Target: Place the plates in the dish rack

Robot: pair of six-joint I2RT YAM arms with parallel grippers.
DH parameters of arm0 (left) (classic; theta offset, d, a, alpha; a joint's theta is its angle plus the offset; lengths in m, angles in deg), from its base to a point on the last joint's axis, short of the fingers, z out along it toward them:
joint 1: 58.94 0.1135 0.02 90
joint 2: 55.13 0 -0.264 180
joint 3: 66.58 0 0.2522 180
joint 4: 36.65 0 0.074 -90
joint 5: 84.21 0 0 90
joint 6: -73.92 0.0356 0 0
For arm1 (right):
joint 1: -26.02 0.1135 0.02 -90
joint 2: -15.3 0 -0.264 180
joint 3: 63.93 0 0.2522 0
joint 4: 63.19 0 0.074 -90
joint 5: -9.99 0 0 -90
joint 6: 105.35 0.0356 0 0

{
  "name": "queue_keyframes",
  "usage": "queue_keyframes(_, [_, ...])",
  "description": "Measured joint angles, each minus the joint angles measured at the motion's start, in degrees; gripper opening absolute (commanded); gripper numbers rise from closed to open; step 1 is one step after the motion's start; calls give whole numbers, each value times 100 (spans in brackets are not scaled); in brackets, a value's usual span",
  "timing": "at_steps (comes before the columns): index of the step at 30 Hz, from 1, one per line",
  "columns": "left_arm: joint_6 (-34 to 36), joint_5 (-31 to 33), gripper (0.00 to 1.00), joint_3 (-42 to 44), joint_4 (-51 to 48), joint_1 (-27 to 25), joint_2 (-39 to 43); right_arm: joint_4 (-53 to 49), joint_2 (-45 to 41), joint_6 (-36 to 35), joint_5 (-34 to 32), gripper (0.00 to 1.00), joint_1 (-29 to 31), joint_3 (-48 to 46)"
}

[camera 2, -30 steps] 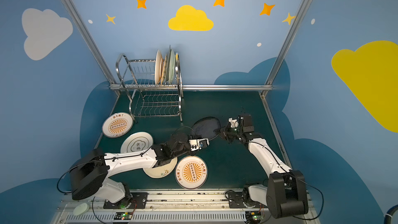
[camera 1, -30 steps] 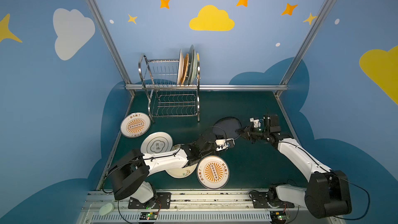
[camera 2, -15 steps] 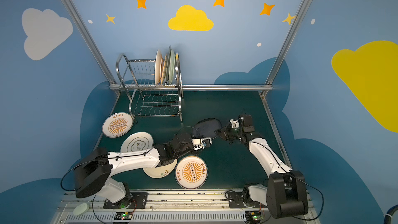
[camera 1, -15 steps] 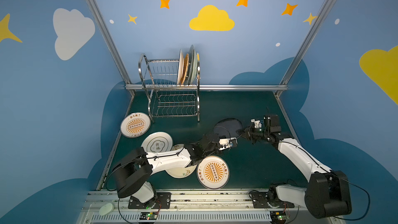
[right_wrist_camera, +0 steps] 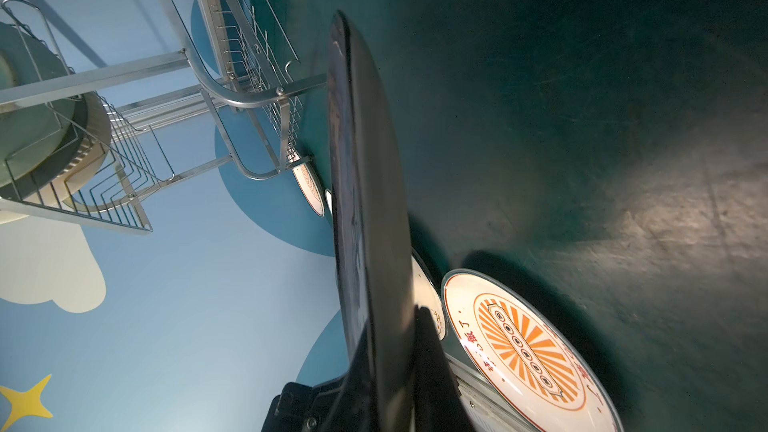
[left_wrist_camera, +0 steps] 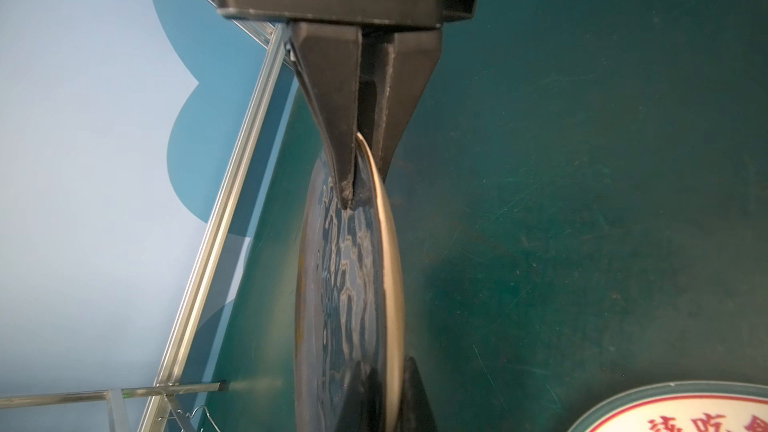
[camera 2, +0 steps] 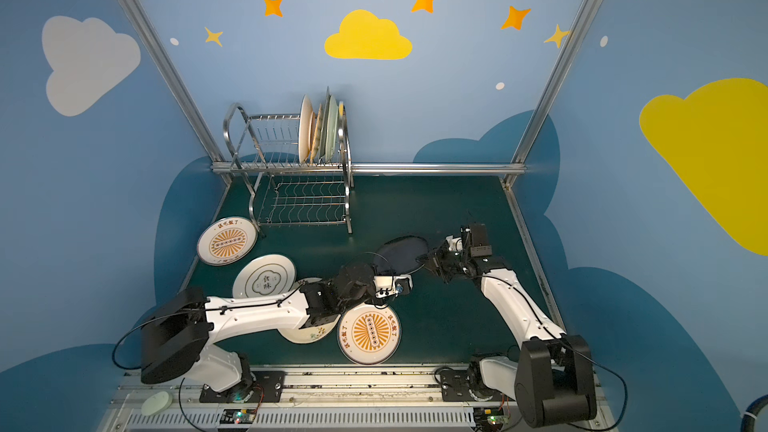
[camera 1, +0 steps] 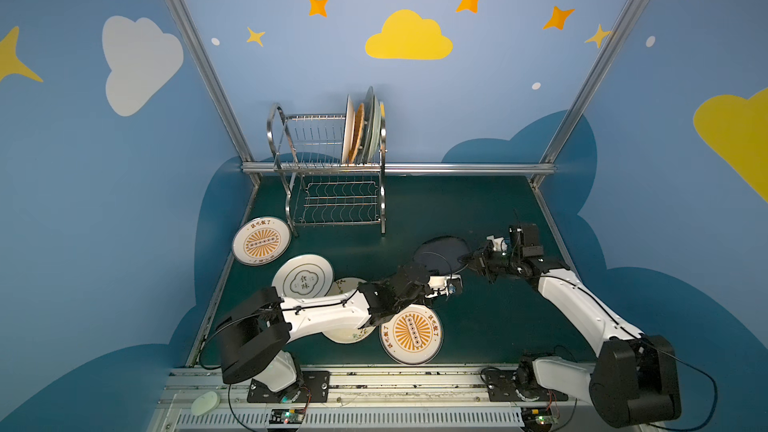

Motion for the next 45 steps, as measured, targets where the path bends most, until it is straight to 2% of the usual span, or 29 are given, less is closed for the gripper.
queue_keyframes(5, [-59,109,4,2,-105,-74,103,17,-59,20,22,16,39,2])
queue_keyframes(20, [-748,326,4,376,229,-98,407,570,76,79,155,35,328,258])
queue_keyframes(31, [-741,409,4,516,326,-90,413,743,363,81,186,52,444,363])
queue_keyframes(41, [-590,494,4,616,658,-90,376,649,494,-114,234,77,452,686])
queue_keyframes(45, [-568,549,4,708,898,-90,376,544,494,-247,232,80,426,857])
